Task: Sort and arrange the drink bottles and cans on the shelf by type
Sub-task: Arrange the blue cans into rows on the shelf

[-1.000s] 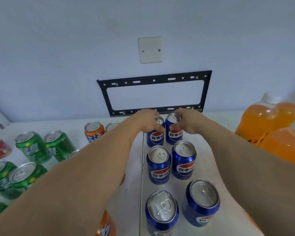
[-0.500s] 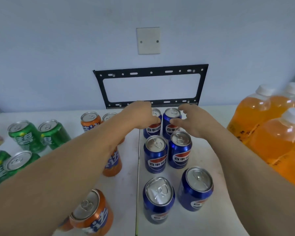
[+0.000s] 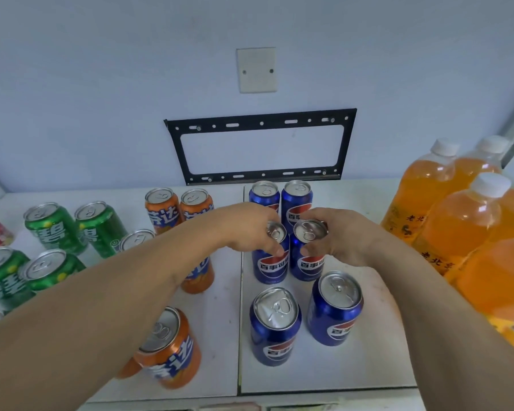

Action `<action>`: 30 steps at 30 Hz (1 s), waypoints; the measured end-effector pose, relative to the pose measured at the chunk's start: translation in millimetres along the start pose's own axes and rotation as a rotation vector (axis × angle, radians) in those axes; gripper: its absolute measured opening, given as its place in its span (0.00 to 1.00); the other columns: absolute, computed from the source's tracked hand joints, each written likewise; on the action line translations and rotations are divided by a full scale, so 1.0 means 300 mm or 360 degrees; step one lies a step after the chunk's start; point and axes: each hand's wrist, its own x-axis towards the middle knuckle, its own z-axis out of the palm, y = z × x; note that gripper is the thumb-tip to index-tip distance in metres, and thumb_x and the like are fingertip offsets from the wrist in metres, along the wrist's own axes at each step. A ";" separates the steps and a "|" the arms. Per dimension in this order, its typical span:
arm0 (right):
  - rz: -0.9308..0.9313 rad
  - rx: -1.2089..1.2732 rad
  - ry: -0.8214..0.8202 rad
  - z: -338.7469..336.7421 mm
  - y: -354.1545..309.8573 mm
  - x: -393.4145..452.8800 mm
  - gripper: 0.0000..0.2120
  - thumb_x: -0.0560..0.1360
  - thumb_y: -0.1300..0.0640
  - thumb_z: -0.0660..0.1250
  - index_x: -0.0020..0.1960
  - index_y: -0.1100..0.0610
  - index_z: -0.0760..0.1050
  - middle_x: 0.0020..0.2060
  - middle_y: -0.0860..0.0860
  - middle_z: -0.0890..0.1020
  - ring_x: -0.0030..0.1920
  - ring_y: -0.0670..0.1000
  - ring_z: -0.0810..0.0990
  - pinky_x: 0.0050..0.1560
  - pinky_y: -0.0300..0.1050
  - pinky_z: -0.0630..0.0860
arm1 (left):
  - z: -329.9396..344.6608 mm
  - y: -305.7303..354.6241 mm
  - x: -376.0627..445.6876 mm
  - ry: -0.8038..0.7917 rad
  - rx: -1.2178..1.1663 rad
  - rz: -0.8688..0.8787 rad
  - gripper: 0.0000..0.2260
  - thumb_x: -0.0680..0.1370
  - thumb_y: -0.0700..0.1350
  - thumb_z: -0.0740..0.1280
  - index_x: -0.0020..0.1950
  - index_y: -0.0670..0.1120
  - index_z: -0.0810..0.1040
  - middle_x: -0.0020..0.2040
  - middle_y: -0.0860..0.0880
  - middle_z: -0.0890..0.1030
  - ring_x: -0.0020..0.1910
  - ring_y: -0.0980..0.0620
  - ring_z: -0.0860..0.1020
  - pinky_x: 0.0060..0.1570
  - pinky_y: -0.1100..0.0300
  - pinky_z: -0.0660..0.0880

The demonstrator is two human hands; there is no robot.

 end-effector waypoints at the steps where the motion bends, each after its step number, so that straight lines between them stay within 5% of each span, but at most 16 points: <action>1: 0.0011 0.0011 0.0020 0.000 0.000 -0.001 0.31 0.70 0.52 0.77 0.70 0.45 0.70 0.63 0.48 0.77 0.57 0.49 0.75 0.57 0.45 0.74 | 0.000 0.002 0.001 0.0017 -0.0012 -0.0017 0.27 0.76 0.57 0.70 0.72 0.50 0.69 0.63 0.47 0.76 0.53 0.51 0.73 0.49 0.58 0.73; 7: 0.0050 0.0170 0.0108 0.024 0.022 -0.022 0.39 0.70 0.44 0.76 0.75 0.44 0.61 0.71 0.48 0.72 0.66 0.51 0.73 0.59 0.45 0.72 | 0.011 0.045 -0.074 0.0164 0.0004 -0.0179 0.30 0.77 0.64 0.65 0.72 0.47 0.68 0.65 0.46 0.76 0.59 0.49 0.76 0.53 0.55 0.74; 11: 0.0000 0.0534 0.0391 0.057 0.082 -0.194 0.34 0.69 0.34 0.68 0.72 0.44 0.66 0.65 0.43 0.75 0.61 0.44 0.74 0.53 0.40 0.72 | 0.098 0.106 -0.248 0.0291 -0.0218 -0.0180 0.34 0.76 0.70 0.58 0.77 0.52 0.62 0.73 0.50 0.71 0.66 0.50 0.73 0.58 0.56 0.70; 17: -0.0003 0.1130 0.0067 0.239 0.207 -0.351 0.48 0.52 0.37 0.82 0.68 0.38 0.65 0.60 0.38 0.76 0.59 0.41 0.77 0.52 0.34 0.75 | 0.332 0.137 -0.334 0.0516 -0.1039 -0.0219 0.40 0.74 0.65 0.66 0.79 0.55 0.51 0.77 0.57 0.62 0.72 0.55 0.67 0.67 0.57 0.67; 20: 0.0114 0.0906 0.0146 0.318 0.213 -0.360 0.45 0.62 0.48 0.82 0.72 0.43 0.62 0.62 0.41 0.76 0.58 0.43 0.76 0.52 0.33 0.69 | 0.433 0.135 -0.315 0.0675 -0.1343 -0.0180 0.37 0.70 0.63 0.71 0.75 0.56 0.61 0.68 0.58 0.73 0.63 0.59 0.73 0.59 0.66 0.71; 23: 0.0174 0.0695 0.0377 0.367 0.214 -0.366 0.39 0.66 0.48 0.79 0.72 0.45 0.63 0.60 0.41 0.76 0.55 0.44 0.74 0.52 0.35 0.67 | 0.471 0.116 -0.297 0.0830 -0.1282 -0.0138 0.25 0.71 0.60 0.74 0.62 0.56 0.69 0.53 0.59 0.77 0.51 0.62 0.77 0.44 0.75 0.71; 30: 0.0133 0.0607 0.0572 0.434 0.198 -0.427 0.38 0.67 0.46 0.78 0.72 0.47 0.65 0.55 0.40 0.76 0.53 0.44 0.75 0.47 0.32 0.68 | 0.452 0.106 -0.319 0.0793 -0.1182 0.0032 0.18 0.74 0.58 0.72 0.55 0.57 0.67 0.46 0.63 0.75 0.43 0.67 0.74 0.36 0.74 0.68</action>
